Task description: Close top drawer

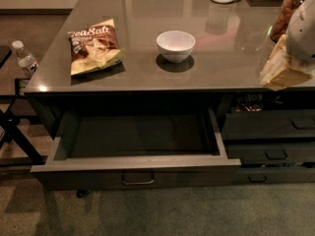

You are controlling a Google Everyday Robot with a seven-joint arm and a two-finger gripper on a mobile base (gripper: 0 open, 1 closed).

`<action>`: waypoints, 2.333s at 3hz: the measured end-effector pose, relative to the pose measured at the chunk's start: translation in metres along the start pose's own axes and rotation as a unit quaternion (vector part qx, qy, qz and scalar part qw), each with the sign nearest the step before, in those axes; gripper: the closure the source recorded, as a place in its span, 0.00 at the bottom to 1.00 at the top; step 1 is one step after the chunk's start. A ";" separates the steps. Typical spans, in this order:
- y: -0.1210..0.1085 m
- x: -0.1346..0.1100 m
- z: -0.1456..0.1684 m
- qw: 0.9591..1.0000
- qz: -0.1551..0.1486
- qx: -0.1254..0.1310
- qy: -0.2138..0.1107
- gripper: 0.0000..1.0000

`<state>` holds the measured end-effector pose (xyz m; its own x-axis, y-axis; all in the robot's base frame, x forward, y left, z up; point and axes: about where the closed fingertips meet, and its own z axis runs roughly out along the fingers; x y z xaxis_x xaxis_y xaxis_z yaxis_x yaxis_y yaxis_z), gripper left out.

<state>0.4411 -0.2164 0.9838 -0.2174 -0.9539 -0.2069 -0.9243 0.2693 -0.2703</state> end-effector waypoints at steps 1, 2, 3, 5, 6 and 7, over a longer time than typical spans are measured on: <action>0.007 0.002 0.009 1.000 0.009 0.002 0.004 1.00; 0.032 0.010 0.048 0.999 0.024 -0.021 0.019 1.00; 0.062 0.028 0.108 0.995 0.044 -0.069 0.048 1.00; 0.083 0.031 0.131 0.993 0.055 -0.095 0.051 1.00; 0.116 0.036 0.174 0.986 0.076 -0.136 0.058 1.00; 0.145 0.041 0.219 0.977 0.089 -0.184 0.068 1.00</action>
Offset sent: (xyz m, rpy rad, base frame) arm -0.0407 0.0102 -0.1471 -0.0382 0.2123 -0.0760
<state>0.3670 -0.1870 0.7300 -0.4015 -0.9117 -0.0871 -0.9127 0.3904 0.1202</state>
